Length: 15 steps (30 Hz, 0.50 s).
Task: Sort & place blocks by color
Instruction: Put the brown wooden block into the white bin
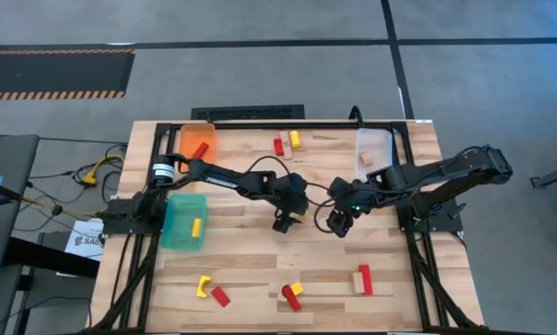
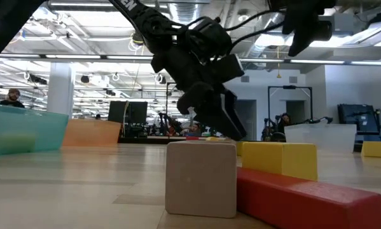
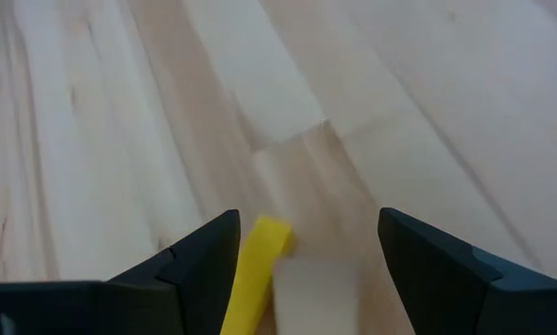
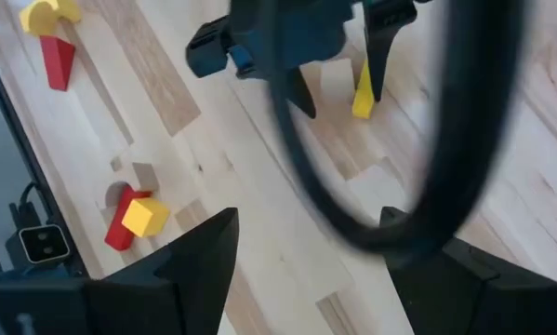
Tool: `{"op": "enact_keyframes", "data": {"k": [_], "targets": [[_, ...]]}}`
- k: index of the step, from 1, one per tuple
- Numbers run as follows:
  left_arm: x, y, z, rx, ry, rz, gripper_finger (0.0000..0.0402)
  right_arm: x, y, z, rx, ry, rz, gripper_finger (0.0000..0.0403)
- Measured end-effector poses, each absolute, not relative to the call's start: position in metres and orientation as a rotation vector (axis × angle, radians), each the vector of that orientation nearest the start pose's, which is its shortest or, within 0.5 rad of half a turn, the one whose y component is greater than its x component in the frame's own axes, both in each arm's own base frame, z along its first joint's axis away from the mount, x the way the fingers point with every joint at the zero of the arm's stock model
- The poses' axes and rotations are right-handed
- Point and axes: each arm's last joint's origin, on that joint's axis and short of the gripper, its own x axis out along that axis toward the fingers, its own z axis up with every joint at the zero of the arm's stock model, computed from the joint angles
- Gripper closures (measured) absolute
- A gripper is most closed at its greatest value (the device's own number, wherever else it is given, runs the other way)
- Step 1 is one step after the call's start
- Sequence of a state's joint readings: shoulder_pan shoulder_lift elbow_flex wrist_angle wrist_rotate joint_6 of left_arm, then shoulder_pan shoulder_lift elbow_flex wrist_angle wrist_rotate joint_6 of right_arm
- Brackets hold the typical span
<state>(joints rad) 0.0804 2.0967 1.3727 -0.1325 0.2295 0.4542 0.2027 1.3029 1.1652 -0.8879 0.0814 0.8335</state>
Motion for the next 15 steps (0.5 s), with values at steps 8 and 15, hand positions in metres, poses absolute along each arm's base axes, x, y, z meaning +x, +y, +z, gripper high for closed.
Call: {"op": "enact_keyframes", "data": {"k": [8, 15], "targets": [[0.4319, 0.0344, 0.1378, 0.259, 0.859, -0.351, 0.0165, 0.245, 0.0475, 0.3003, 0.588, 1.009, -0.314, 0.0121], [0.4322, 0.034, 0.1381, 0.268, 0.853, -0.356, 0.0208, 0.245, 0.0467, 0.3003, 0.568, 1.0, -0.327, 0.0121]]}}
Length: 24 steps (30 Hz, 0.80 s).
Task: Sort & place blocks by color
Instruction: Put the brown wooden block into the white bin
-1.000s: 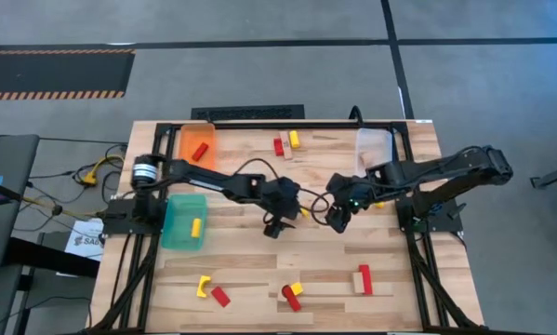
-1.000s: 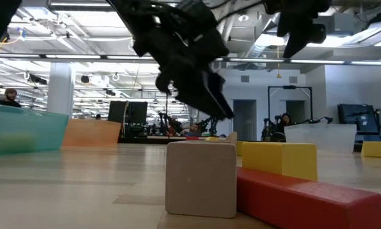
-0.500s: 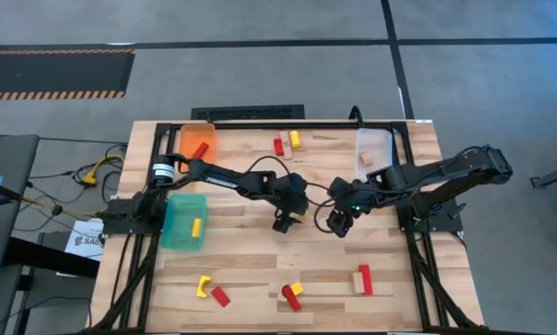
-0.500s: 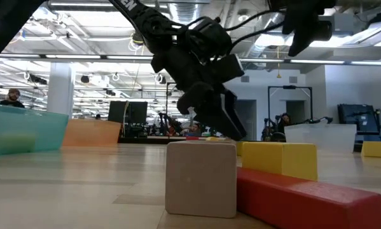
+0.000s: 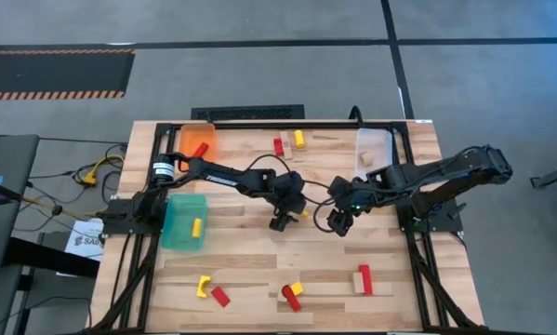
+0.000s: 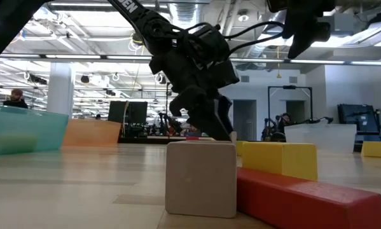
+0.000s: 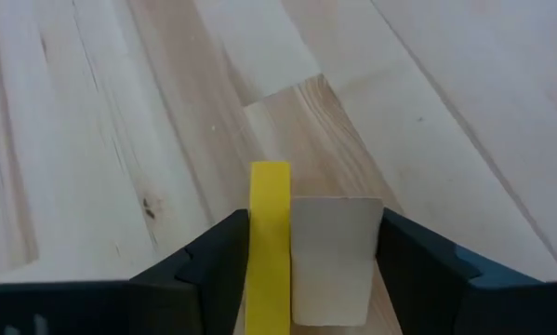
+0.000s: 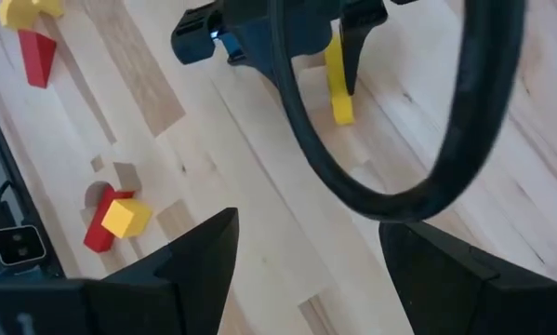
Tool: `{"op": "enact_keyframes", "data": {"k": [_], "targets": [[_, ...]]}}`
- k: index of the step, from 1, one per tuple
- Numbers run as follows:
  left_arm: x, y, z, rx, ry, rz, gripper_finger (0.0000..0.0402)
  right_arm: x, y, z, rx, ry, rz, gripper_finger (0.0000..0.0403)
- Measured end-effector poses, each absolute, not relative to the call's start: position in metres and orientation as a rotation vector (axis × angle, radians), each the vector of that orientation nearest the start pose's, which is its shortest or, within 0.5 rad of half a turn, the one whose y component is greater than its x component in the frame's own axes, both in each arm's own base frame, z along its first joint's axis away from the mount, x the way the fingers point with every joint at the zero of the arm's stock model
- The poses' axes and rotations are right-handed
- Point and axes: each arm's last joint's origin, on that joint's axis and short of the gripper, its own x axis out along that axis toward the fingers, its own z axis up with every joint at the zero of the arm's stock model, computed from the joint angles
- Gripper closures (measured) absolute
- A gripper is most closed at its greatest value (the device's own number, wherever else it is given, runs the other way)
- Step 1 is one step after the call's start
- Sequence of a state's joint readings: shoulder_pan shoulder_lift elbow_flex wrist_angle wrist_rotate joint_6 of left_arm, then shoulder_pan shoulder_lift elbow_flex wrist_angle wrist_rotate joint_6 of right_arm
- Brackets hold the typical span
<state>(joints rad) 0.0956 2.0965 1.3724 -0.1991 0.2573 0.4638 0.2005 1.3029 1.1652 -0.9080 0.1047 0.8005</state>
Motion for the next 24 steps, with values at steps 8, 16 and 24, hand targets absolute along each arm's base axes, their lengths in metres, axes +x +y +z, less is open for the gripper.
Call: {"op": "enact_keyframes", "data": {"k": [8, 16, 24], "targets": [[0.438, 0.03, 0.143, 0.26, 0.77, -0.373, 0.022, 0.245, 0.047, 0.3, 0.57, 0.999, -0.329, 0.0121], [0.438, 0.029, 0.143, 0.26, 0.771, -0.365, 0.0219, 0.245, 0.047, 0.301, 0.579, 0.995, -0.331, 0.0121], [0.433, 0.043, 0.184, 0.135, 0.737, -0.175, 0.0218, 0.245, 0.047, 0.301, 0.577, 0.994, -0.335, 0.0121]]}}
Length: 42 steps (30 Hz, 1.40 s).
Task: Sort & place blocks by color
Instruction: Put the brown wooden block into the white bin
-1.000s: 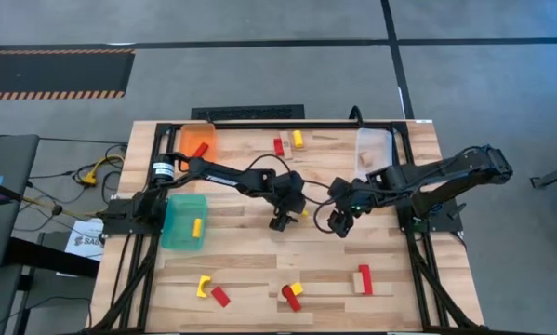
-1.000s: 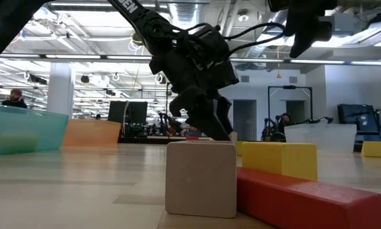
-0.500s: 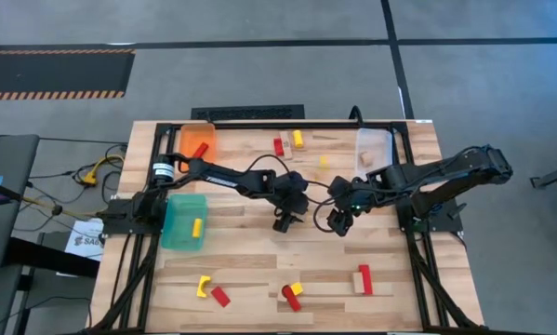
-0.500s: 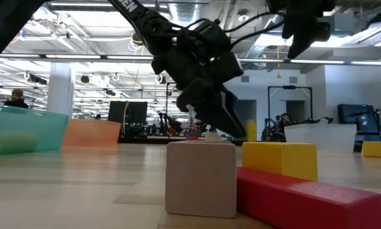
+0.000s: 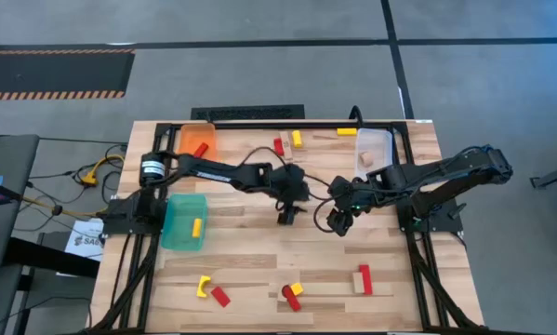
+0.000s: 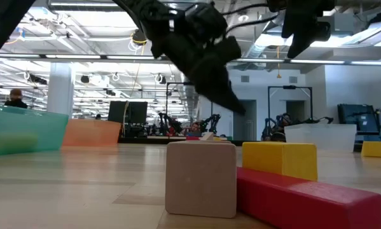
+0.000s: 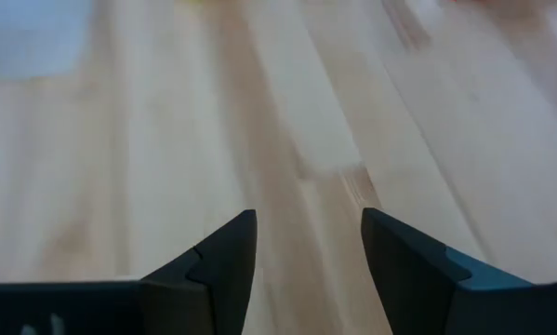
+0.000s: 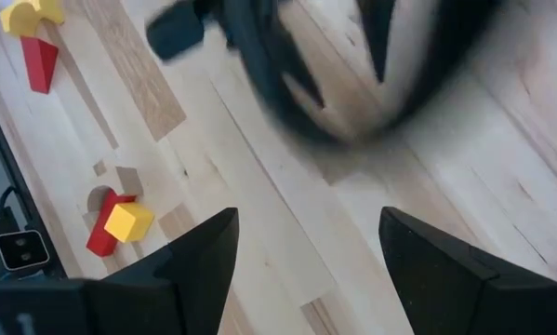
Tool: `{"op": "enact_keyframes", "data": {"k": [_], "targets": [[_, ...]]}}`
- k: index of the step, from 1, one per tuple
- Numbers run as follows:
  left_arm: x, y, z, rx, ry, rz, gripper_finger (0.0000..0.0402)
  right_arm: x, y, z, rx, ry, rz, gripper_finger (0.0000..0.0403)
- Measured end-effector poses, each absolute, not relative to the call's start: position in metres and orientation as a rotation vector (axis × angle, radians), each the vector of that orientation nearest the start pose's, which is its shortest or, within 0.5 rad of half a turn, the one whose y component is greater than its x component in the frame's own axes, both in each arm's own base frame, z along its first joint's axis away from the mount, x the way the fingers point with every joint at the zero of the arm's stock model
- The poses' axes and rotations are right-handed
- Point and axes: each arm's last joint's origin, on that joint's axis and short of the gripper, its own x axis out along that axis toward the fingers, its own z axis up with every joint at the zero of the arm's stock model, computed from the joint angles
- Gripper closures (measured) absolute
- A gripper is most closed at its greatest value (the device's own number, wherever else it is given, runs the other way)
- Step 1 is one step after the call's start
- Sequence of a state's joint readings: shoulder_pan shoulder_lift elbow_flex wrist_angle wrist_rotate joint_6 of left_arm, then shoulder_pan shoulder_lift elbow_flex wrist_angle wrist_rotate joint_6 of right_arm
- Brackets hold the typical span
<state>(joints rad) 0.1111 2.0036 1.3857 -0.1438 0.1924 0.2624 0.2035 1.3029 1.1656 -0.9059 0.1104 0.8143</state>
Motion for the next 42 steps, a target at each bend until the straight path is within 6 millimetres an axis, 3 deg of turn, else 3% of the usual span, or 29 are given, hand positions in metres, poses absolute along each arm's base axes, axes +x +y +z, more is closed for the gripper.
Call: {"op": "enact_keyframes", "data": {"k": [5, 11, 13, 17, 19, 24, 34, 42], "targets": [[0.416, 0.067, 0.213, 0.006, 0.744, -0.015, 0.0209, 0.228, 0.044, 0.31, 0.52, 0.929, -0.464, 0.0121], [0.393, 0.098, 0.234, -0.274, 0.779, 0.188, 0.0172, 0.183, 0.034, 0.346, 0.498, 0.63, -0.627, 0.0121], [0.391, 0.102, 0.235, -0.304, 0.781, 0.18, 0.0156, 0.171, 0.031, 0.356, 0.506, 0.542, -0.642, 0.0121], [0.397, 0.09, 0.219, -0.02, 0.853, 0.003, 0.0124, 0.154, 0.024, 0.365, 0.51, 0.474, -0.648, 0.0121], [0.401, 0.084, 0.205, 0.041, 0.893, -0.041, 0.0108, 0.15, 0.023, 0.364, 0.504, 0.474, -0.641, 0.0121], [0.405, 0.089, 0.173, -0.108, 0.998, 0.103, 0.0079, 0.148, 0.025, 0.358, 0.514, 0.506, -0.631, 0.0121], [0.411, 0.083, 0.172, -0.237, 0.953, 0.307, 0.0073, 0.16, 0.032, 0.335, 0.508, 0.608, -0.61, 0.0121], [0.419, 0.073, 0.133, -0.333, 1.02, 0.38, 0.0076, 0.164, 0.033, 0.331, 0.517, 0.615, -0.611, 0.0121]]}}
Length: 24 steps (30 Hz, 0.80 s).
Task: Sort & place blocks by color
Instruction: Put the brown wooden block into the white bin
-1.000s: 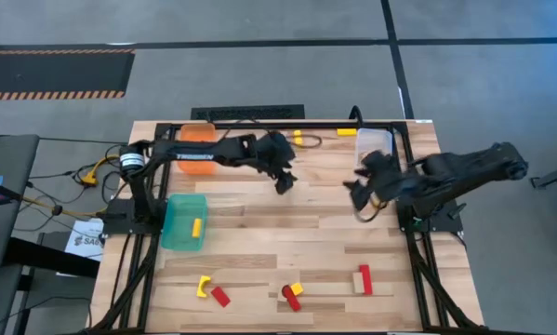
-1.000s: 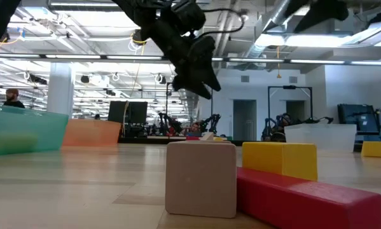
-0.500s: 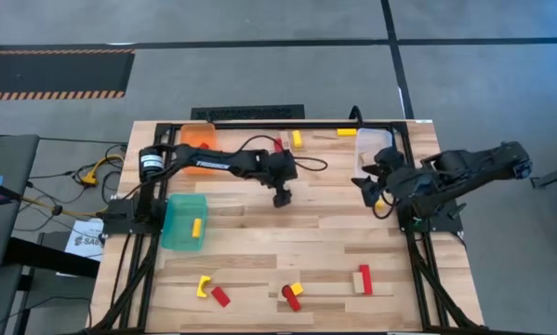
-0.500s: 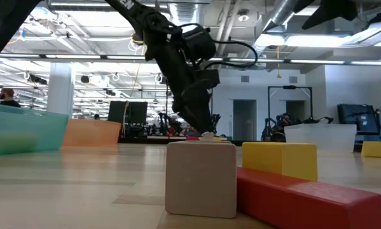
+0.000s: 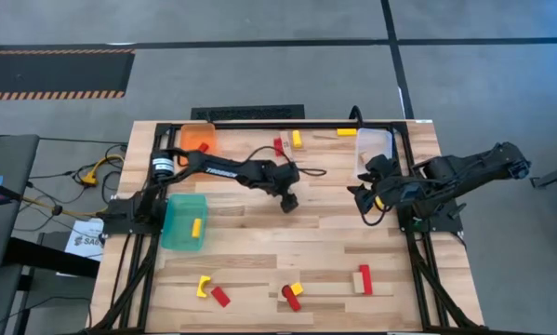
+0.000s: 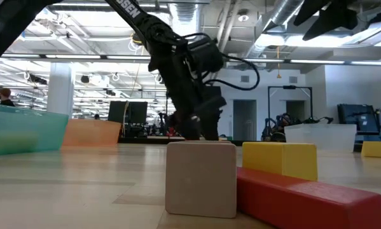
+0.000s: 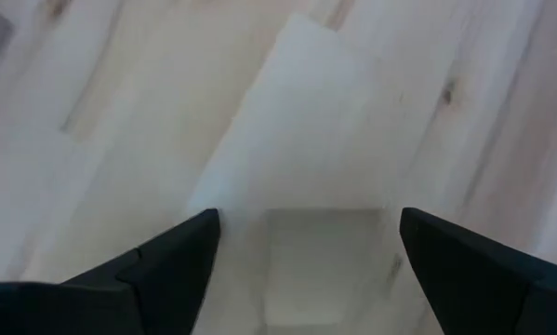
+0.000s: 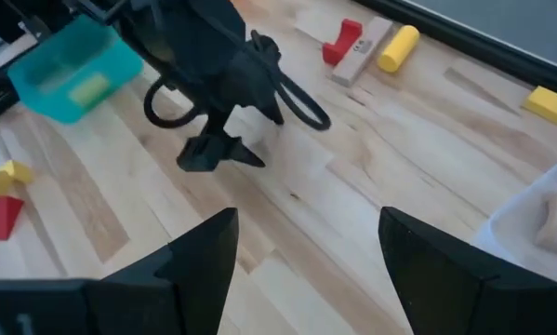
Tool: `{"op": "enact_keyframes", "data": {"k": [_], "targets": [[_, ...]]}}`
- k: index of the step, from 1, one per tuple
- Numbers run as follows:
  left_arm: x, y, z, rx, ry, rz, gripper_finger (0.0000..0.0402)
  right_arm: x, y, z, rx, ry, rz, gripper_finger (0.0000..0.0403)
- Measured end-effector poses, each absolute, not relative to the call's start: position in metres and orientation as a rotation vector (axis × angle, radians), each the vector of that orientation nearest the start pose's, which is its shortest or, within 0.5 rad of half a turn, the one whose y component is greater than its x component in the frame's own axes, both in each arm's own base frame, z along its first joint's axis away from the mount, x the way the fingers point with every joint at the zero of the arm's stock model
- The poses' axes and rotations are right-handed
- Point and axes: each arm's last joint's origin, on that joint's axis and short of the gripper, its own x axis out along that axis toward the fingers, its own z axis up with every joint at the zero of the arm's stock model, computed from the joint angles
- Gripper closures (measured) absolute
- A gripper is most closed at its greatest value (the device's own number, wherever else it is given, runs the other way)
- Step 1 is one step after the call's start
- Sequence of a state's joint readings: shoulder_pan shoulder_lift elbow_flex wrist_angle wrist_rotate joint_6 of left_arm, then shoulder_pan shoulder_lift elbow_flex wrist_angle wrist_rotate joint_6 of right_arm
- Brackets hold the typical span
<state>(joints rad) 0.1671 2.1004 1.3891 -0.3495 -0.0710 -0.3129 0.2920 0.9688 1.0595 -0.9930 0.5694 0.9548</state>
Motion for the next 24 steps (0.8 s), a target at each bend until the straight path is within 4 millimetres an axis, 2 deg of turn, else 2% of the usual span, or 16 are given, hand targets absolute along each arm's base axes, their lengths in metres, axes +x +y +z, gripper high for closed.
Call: {"op": "enact_keyframes", "data": {"k": [6, 8, 11, 14, 16, 19, 24], "targets": [[0.425, 0.065, 0.126, -0.269, 0.978, 0.442, 0.0079, 0.163, 0.033, 0.333, 0.518, 0.603, -0.602, 0.0121], [0.426, 0.063, 0.125, -0.267, 0.979, 0.438, 0.0096, 0.163, 0.033, 0.333, 0.519, 0.603, -0.601, 0.0121], [0.425, 0.06, 0.125, -0.289, 0.995, 0.435, 0.0155, 0.163, 0.033, 0.333, 0.529, 0.601, -0.603, 0.0121], [0.423, 0.059, 0.124, -0.301, 1.017, 0.439, 0.0249, 0.163, 0.033, 0.333, 0.532, 0.601, -0.602, 0.0121], [0.421, 0.058, 0.13, -0.321, 1.017, 0.404, 0.0309, 0.163, 0.033, 0.333, 0.533, 0.601, -0.602, 0.0121], [0.418, 0.058, 0.143, -0.351, 1.009, 0.333, 0.0301, 0.163, 0.033, 0.333, 0.537, 0.601, -0.597, 0.0121], [0.424, 0.066, 0.2, -0.396, 0.711, 0.276, 0.0301, 0.164, 0.034, 0.334, 0.553, 0.596, -0.579, 0.0121]]}}
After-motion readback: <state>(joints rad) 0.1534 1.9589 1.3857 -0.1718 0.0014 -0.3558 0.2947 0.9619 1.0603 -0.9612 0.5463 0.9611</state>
